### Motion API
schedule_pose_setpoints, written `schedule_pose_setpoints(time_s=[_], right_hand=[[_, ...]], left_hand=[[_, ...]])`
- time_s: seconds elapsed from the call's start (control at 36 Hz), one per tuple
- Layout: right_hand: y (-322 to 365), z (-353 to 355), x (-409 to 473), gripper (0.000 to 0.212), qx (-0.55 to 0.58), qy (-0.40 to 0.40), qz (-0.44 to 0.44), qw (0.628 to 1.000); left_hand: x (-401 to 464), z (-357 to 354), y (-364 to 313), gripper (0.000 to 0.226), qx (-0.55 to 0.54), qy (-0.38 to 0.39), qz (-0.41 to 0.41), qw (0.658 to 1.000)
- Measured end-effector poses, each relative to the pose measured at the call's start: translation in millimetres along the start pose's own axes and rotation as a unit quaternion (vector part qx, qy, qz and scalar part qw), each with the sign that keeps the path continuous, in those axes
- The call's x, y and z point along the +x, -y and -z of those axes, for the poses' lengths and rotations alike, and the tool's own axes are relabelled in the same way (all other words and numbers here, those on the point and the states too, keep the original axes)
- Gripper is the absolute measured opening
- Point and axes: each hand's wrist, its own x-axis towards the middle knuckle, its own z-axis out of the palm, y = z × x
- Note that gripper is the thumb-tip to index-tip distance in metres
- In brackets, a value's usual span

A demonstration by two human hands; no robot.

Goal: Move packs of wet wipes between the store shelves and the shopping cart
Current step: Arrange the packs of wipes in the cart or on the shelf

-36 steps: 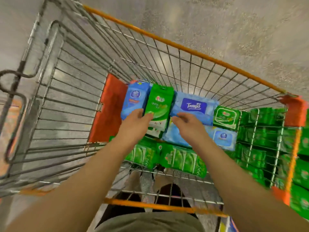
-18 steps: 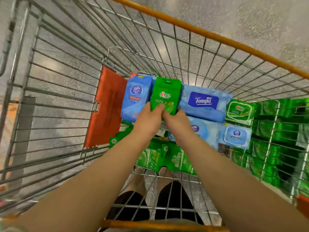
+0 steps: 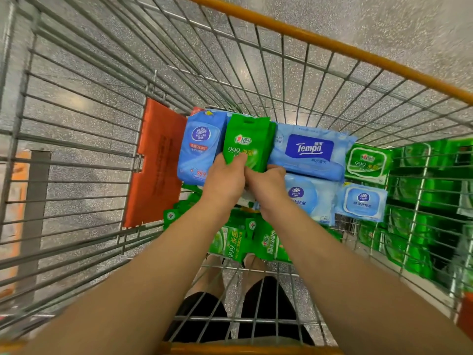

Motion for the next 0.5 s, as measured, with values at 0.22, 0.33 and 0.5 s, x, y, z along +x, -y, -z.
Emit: schedule_pose_setpoints(time_s=[0.22, 0.33, 0.5], right_hand=[[-23.0, -2.9, 17.0, 0.081, 0.034, 0.018, 0.014, 0.999], [-7.1, 4.1, -9.3, 0.073, 0.069, 0.052, 0.041, 0.995], [3.6, 27.0, -31.3, 0.067, 0.067, 0.094, 0.040, 0.993]], left_hand=[[-1.3, 0.9, 6.5, 0.040, -0.010, 0.007, 0.002, 1.000], [-11.4, 4.6, 4.4, 0.038, -0.001, 0.012, -0.017, 1.000], [-35.7, 17.3, -7.6, 0.025, -0.012, 0.031, -0.037, 0.999]])
